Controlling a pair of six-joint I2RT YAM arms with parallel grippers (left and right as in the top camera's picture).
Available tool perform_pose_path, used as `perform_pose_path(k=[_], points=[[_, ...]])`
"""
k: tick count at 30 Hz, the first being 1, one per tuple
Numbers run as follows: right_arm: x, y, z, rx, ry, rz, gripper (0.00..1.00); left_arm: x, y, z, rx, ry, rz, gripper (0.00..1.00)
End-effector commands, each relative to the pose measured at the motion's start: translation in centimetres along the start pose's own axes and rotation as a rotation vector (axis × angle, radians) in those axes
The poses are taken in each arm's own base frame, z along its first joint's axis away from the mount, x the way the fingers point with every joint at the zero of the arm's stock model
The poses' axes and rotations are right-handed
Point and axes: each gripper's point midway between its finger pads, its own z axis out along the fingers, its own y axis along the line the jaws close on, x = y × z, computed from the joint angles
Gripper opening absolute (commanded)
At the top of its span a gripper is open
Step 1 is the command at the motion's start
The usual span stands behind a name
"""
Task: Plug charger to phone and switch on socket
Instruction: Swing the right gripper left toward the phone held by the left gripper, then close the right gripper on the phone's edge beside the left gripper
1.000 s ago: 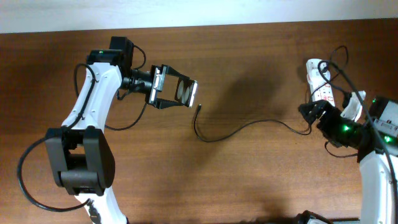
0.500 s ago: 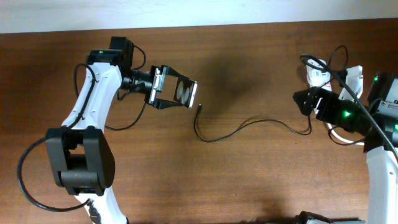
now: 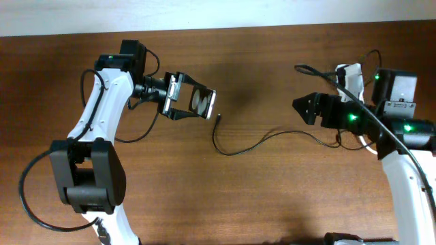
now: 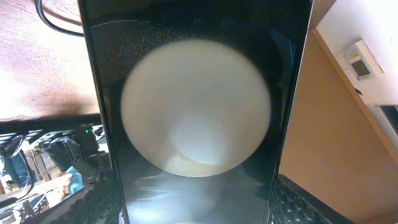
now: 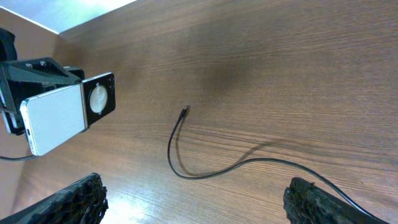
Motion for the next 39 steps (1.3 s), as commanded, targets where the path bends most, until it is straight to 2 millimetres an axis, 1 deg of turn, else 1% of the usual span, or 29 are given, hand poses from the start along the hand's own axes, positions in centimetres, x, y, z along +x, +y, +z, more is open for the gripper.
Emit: perform_pose_path(k=[1,3,6,8,10,12,16,20,23,26,28,29,32,35,39], points=[[-0.7,0.2,0.0,0.012,-0.013,0.009,0.95,1.8,-1.3,-1.1,0.033,-0.005,0.054,0.0],[-0.8,0.2,0.0,0.011,-0.017,0.033,0.95,1.8,-1.3,-1.1,0.033,-0.006,0.046,0.0],[-1.1,0.2,0.1,0.007,-0.026,0.071,0.95,0.8,-0.8,-0.9,-0.001,-0.069,0.011,0.0],[-1.2,0.1,0.3,0.007,-0.025,0.072,0.95,0.5,-0.8,-0.7,-0.01,-0.09,-0.004,0.0],[-1.1,-0.1,0.6,0.008,-0.015,0.078,0.95,0.0,-0.5,-0.4,-0.029,-0.126,-0.022,0.0],[-0.8,0.1,1.2,0.0,0.004,0.076,0.95,-0.3,-0.5,0.0,-0.043,-0.156,-0.015,0.0],[-0.2,1.6,3.1,-0.035,0.051,0.035,0.95,-0.6,-1.1,0.8,-0.048,-0.193,0.033,0.0],[0.1,3.2,4.8,-0.068,0.076,0.039,0.95,-1.3,-0.6,1.5,-0.09,-0.266,0.014,0.0],[0.7,4.5,6.9,-0.095,0.115,0.048,0.94,-1.2,-0.7,1.8,-0.091,-0.265,0.025,0.0],[1.4,5.9,8.9,-0.121,0.146,0.048,0.89,-1.2,-0.7,1.8,-0.088,-0.267,0.0,0.0],[1.8,6.4,9.9,-0.102,0.154,0.06,0.88,-1.2,-0.7,1.8,-0.088,-0.267,0.0,0.0],[1.9,7.0,10.5,-0.098,0.15,0.061,0.86,-1.3,-0.7,1.8,-0.09,-0.273,0.0,0.0],[2.0,8.9,11.4,-0.103,0.128,0.069,0.78,-1.5,-0.5,1.8,-0.101,-0.296,0.003,0.0],[2.7,9.8,12.4,-0.07,0.125,0.1,0.68,-1.5,-0.5,1.9,-0.102,-0.296,0.004,0.0],[3.6,11.2,13.8,-0.093,0.148,0.12,0.61,-1.5,-0.5,1.9,-0.102,-0.296,0.004,0.0]])
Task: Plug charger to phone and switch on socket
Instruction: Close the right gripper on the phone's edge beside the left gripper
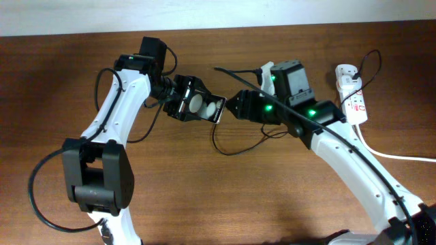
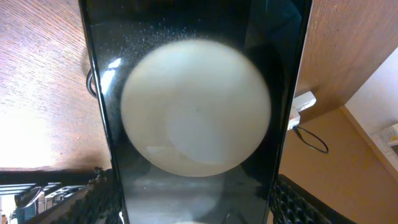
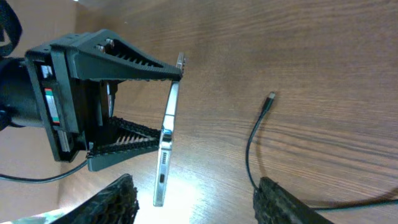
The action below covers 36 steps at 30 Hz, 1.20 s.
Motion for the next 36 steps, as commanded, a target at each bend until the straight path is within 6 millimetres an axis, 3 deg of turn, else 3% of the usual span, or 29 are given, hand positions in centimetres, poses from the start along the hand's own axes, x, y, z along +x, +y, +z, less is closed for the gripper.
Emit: perform_pose_path(k=[1,6,19,24,28,36], points=[[-0.2,0.9,1.3,-0.002,-0.005,0.03,0.59,1.6,-1.4,-1.6,0.049,-0.005,0.038,0.0],[0.6,2.2,3.2,-0.023,0.008,0.004,0.55,1.9,-1.4,-1.4,0.044,-0.002,0.045,0.0],[1.6,0.5,7.2,0.044,0.032,0.051,0.45,3.3,-1.3,-0.3,0.021,0.014,0.074,0.0],[0.8,1.0,7.3,0.026,-0.001,0.038,0.43,3.3,-1.3,-0.3,0.021,0.015,0.075,0.0],[0.7,0.8,7.3,0.037,-0.009,0.038,0.32,3.4,-1.3,-0.2,0.02,0.015,0.075,0.0],[0.6,0.8,7.3,0.034,-0.011,0.038,0.23,3.4,-1.3,-0.2,0.02,0.016,0.075,0.0]])
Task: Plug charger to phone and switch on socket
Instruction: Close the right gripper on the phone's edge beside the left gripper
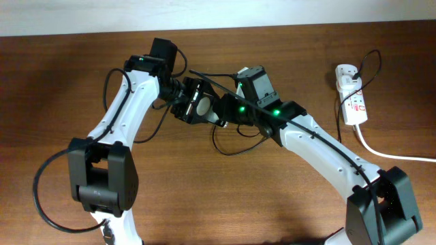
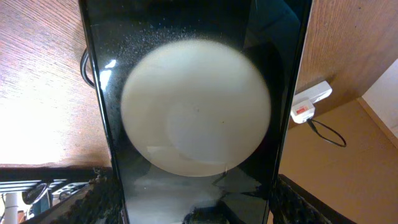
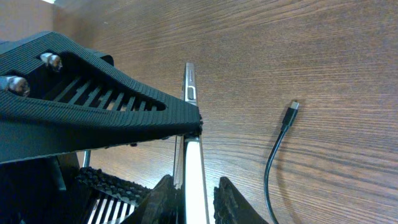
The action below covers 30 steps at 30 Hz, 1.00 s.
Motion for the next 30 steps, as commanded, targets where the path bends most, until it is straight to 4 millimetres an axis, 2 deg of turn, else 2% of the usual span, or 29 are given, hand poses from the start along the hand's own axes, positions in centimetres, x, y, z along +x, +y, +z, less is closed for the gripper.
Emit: perform_pose_path(k=[1,6,11,16,22,25,30], points=[[-0.4,0.8,0.1,-0.007,-0.013,-0.012,0.22,1.6,-1.4,-1.6,0.051,-0.003,0.041,0.0],[-0.4,0.8,0.1,-0.007,-0.013,-0.012,0.2,1.6,-1.4,-1.6,0.051,-0.003,0.041,0.0],[-0.4,1.1,0.1,-0.021,-0.015,-0.015,0.13,1.6,-1.4,-1.6,0.051,-0.003,0.041,0.0],[-0.6,1.9,0.0,-0.062,-0.014,0.001,0.05,1.6,-1.4,-1.6,0.051,-0.003,0.041,0.1],[-0.6,1.9,0.0,-0.065,-0.012,0.003,0.04,1.6,-1.4,-1.6,0.05,-0.003,0.041,0.19],[-0.6,1.9,0.0,-0.064,-0.012,0.003,0.04,1.6,-1.4,-1.6,0.05,-0.003,0.041,0.2],[-1.8,0.3,-0.7,-0.068,-0.005,0.047,0.04,1.1,-1.2,-1.6,0.042,-0.033,0.044,0.23]])
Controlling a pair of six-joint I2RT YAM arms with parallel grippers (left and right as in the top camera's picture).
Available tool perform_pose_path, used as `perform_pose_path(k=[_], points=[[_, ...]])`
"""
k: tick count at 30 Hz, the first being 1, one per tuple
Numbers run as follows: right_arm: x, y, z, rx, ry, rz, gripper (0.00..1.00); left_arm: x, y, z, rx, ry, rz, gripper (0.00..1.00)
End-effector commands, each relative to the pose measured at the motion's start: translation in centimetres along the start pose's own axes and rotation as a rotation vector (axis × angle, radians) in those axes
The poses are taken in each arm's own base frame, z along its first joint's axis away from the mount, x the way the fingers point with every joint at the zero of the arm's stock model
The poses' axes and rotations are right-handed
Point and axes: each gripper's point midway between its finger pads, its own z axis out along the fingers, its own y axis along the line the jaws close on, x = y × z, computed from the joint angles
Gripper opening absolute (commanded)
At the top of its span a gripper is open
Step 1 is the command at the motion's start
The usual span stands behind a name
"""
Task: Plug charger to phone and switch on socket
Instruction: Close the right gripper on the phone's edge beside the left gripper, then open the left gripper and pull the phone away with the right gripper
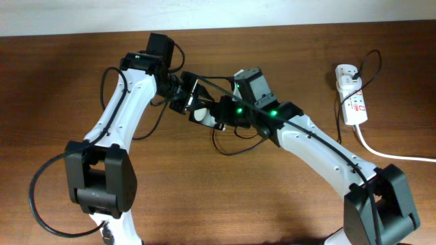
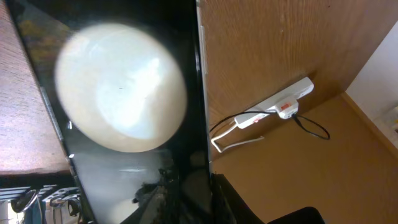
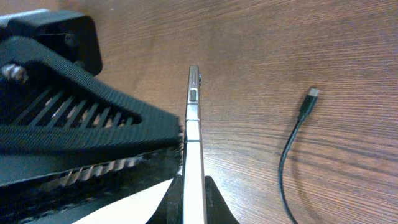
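The phone (image 1: pixel 204 113) is held off the table between both arms. It shows edge-on in the right wrist view (image 3: pixel 194 118), with my right gripper (image 3: pixel 193 180) shut on its lower end. In the left wrist view the phone (image 2: pixel 124 112), with its white round disc, sits to the left. My left gripper (image 1: pixel 189 97) is beside the phone, and its ribbed finger (image 3: pixel 93 106) reaches to the phone's edge. The gripper looks open. The charger's plug (image 3: pixel 313 93) lies loose on the table, and its cable (image 1: pixel 228 151) loops below my right gripper (image 1: pixel 219 116).
A white socket strip (image 1: pixel 353 102) lies at the far right of the wooden table (image 1: pixel 82 177), with its white lead running off to the right. It also appears in the left wrist view as the socket strip (image 2: pixel 273 106). Black arm cables hang by the left arm.
My right gripper's fingers stood either side of the phone's edge with a gap; now they are shut on it. The phone has shifted left in the left wrist view, and the left gripper's pads no longer show.
My left gripper held the phone up at the left while the right gripper stood open near the socket strip. The right gripper was then open close to the phone, then straddling its edge. Now it is shut on the phone. The plug has stayed on the table.
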Motion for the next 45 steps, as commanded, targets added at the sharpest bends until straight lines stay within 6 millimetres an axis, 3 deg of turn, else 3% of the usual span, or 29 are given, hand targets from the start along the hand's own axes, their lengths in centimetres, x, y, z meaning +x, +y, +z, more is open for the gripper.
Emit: perform_pose_path(k=[1,8,11,15,18,20,22,25,29,33,37,41,45], points=[[-2.6,-0.2,-1.4,-0.047,-0.037,0.028,0.04,0.7,0.0,-0.6,-0.004,-0.027,0.034,0.23],[-5.0,-3.4,-5.5,-0.062,-0.041,0.062,0.04,0.6,0.0,-0.6,-0.006,-0.028,0.245,0.24],[-6.2,-3.7,-8.8,-0.062,-0.098,0.049,0.04,0.5,-0.5,-0.6,0.009,-0.036,0.401,0.23],[-6.6,-3.7,-13.0,-0.05,-0.159,0.036,0.04,0.5,-0.5,-0.6,0.008,-0.036,0.511,0.3],[-7.0,-4.3,-18.1,-0.031,-0.252,0.044,0.04,0.5,-0.7,-0.6,0.011,-0.039,0.619,0.34],[-6.8,-4.6,-20.2,-0.021,-0.29,0.06,0.04,0.5,-0.7,-0.6,0.013,-0.041,0.629,0.45],[-6.5,-5.4,-21.9,-0.017,-0.333,0.076,0.04,0.4,-1.0,-0.6,0.023,-0.047,0.642,0.49],[-6.2,-5.6,-22.7,-0.096,-0.355,0.073,0.04,0.5,-1.3,-0.6,0.035,-0.046,0.651,0.5],[-6.1,-6.5,-21.4,-0.225,-0.359,0.16,0.04,0.5,-1.4,-0.6,0.039,-0.048,0.656,0.52],[-6.5,-7.9,-19.7,-0.346,-0.404,0.382,0.04,1.4,-2.4,-0.7,0.098,-0.008,0.752,0.54],[-7.2,-8.3,-19.6,-0.46,-0.461,0.526,0.04,1.5,-2.6,-0.7,0.109,-0.005,0.764,0.56],[-8.2,-11.1,-18.9,-0.463,-0.552,0.804,0.04,3.0,-4.6,-1.1,0.222,0.047,0.852,0.56],[-9.0,-8.8,-17.6,-0.547,-0.525,0.795,0.04,4.3,-6.2,-1.7,0.317,0.085,0.922,0.59]])
